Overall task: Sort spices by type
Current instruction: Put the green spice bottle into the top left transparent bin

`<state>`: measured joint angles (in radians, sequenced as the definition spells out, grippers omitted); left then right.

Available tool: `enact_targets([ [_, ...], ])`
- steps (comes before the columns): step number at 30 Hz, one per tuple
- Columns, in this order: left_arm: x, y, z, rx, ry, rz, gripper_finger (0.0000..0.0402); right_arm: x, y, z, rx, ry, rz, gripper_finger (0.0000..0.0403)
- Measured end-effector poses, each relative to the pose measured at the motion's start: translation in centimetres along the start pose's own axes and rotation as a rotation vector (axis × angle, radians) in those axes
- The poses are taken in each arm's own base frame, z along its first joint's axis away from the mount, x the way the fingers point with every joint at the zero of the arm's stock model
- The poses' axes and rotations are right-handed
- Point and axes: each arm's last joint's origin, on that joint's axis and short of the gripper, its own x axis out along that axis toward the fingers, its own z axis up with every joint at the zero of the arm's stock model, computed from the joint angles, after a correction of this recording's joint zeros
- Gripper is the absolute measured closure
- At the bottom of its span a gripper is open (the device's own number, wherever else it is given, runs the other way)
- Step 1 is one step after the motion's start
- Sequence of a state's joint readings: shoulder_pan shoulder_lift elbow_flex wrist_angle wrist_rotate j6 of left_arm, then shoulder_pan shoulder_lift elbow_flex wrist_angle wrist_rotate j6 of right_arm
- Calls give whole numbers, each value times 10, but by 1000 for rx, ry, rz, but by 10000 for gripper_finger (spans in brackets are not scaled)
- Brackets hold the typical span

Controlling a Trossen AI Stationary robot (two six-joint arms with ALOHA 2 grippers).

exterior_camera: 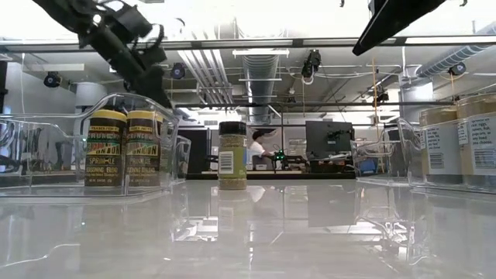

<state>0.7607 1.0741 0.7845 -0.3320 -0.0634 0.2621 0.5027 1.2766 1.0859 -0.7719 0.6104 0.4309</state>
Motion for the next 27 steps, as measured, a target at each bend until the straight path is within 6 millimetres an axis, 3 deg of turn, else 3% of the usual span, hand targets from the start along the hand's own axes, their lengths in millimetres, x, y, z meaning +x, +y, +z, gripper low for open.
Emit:
enact_targets([
  [8,35,15,-15,3,90,-139,217,1,-1,0,-19,5,5,161],
  [18,60,30,-11,165,129,-267,217,1,-1,0,-46,7,6,172],
  [27,88,52,-34,189,175,-316,217,2,-1,-2,-49,13,4,162],
])
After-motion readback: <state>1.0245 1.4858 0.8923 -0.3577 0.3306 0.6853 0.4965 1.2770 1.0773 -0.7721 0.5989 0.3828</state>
